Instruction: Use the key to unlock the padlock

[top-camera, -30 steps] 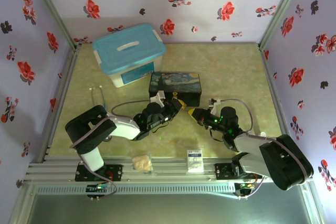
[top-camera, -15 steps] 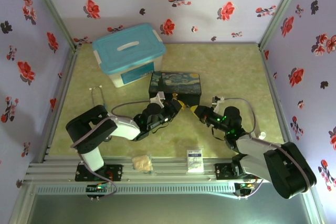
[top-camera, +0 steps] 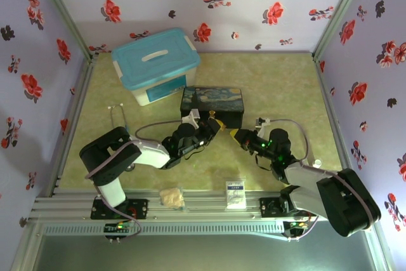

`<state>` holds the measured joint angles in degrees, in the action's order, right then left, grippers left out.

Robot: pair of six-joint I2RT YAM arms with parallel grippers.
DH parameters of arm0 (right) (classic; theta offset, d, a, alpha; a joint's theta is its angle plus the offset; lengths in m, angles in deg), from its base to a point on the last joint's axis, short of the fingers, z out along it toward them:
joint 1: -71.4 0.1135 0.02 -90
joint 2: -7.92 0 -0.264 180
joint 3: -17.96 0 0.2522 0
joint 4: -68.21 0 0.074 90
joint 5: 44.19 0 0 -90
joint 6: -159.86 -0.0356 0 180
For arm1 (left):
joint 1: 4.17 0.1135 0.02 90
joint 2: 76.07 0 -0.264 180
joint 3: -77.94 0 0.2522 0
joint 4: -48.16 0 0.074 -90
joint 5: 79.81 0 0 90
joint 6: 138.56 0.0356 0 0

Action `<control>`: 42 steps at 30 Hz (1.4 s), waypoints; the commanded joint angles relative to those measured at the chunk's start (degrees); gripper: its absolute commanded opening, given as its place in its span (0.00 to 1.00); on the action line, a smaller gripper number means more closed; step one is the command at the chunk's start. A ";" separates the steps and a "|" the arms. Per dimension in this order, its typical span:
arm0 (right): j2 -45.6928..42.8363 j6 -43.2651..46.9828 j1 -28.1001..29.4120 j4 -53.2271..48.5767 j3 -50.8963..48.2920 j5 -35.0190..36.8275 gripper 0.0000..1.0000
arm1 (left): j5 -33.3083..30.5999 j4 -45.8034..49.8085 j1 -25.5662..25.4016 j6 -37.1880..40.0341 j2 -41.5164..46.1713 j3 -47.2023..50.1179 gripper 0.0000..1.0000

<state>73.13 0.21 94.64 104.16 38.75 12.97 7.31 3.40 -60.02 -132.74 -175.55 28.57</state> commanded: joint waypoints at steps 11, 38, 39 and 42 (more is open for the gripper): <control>3.26 -0.61 -0.29 5.13 1.31 0.41 0.00 | 0.93 -5.14 0.84 -0.84 -0.42 -1.23 0.00; 3.59 2.01 -0.20 1.25 1.99 0.93 0.00 | 1.02 -7.40 1.55 -1.49 -1.68 -1.09 0.00; 2.99 2.21 -0.18 0.54 1.84 0.90 0.00 | 1.27 -7.31 1.88 -1.38 -1.68 -1.21 0.00; 1.27 3.08 -0.22 -1.72 1.45 0.91 0.00 | 2.92 -6.20 2.68 -0.93 -1.49 -2.24 0.00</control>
<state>76.19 1.48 94.64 103.24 40.95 13.12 8.93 1.04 -58.41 -134.38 -178.51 28.52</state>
